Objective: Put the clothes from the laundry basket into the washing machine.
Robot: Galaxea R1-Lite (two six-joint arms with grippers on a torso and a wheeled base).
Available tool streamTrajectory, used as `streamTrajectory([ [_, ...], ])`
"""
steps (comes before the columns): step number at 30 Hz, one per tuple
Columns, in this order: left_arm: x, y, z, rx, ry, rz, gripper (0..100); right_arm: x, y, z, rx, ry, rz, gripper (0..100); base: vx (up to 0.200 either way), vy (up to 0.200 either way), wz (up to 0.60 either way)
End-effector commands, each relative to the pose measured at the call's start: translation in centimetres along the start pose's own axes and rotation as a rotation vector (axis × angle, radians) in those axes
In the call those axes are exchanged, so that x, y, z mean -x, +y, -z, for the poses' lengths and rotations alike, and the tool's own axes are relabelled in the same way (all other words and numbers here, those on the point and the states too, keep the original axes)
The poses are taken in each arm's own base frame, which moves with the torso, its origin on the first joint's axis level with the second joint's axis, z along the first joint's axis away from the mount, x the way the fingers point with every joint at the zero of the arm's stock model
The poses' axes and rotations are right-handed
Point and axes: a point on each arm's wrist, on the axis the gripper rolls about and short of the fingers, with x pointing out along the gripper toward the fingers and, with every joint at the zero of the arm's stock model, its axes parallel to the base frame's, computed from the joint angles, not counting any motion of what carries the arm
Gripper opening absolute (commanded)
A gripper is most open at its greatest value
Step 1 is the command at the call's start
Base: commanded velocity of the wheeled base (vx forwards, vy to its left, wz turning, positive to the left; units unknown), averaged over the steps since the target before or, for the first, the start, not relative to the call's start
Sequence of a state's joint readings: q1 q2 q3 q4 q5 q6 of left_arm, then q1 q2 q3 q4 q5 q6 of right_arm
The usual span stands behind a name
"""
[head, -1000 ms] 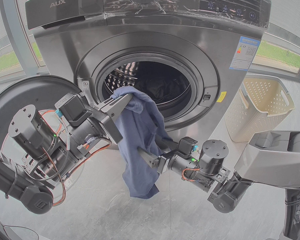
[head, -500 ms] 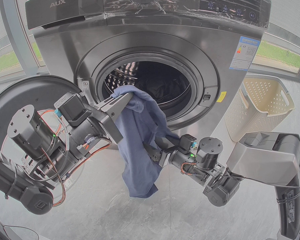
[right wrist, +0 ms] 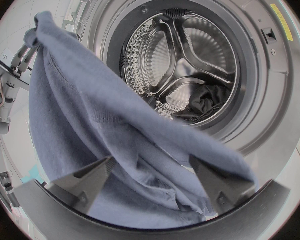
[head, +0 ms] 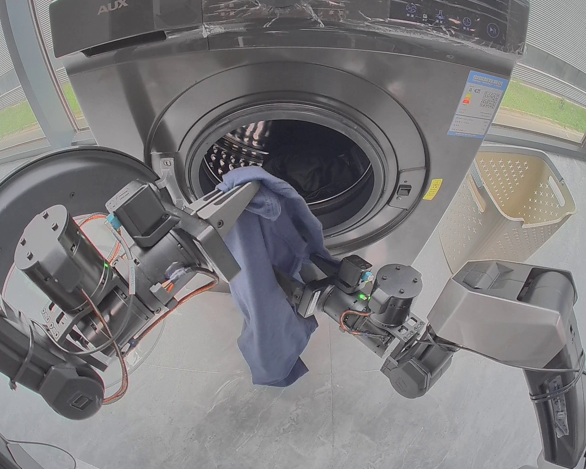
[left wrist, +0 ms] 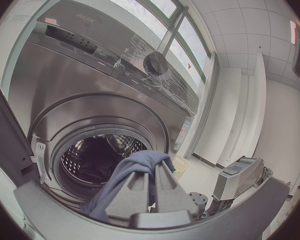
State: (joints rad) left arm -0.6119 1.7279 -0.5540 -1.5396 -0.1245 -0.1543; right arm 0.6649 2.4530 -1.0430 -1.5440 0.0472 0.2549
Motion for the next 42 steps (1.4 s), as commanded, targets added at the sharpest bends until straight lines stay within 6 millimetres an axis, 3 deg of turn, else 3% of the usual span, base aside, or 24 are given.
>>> streamTrajectory([
  [1, 0.0, 0.0, -0.1, 0.0, -0.003, -0.001, 0, -0.6, 0.3, 0.1, 0.0, -0.02, -0.013, 0, 0.0, 0.0, 0.0],
  [10, -0.1, 0.5, 0.2, 0.007, 0.006, -0.019, 0, 0.2, 0.6, 0.1, -0.005, 0.006, -0.009, 0, 0.0, 0.0, 0.0],
  [17, -0.3, 2.2, 0.3, -0.008, 0.0, -0.07, 0, 4.0, 2.0, -2.0, -0.011, 0.074, -0.01, 0, 0.0, 0.0, 0.0],
  [25, -0.3, 2.3, 0.3, -0.01, 0.001, -0.073, 0, 8.2, 4.0, -3.4, -0.01, 0.152, -0.041, 0, 0.0, 0.0, 0.0],
  [33, -0.3, 1.9, -0.1, -0.009, -0.012, -0.064, 0, 7.7, 4.2, -3.2, -0.006, 0.145, -0.051, 0, 0.0, 0.0, 0.0],
  [34, -0.3, 1.8, -0.2, -0.009, -0.013, -0.062, 0, 7.6, 4.2, -2.8, 0.005, 0.153, -0.056, 100, 0.0, 0.0, 0.0],
  [42, -0.2, 1.7, -0.2, -0.008, -0.014, -0.057, 0, 5.5, 4.8, -1.9, 0.008, 0.122, -0.084, 100, 0.0, 0.0, 0.0],
])
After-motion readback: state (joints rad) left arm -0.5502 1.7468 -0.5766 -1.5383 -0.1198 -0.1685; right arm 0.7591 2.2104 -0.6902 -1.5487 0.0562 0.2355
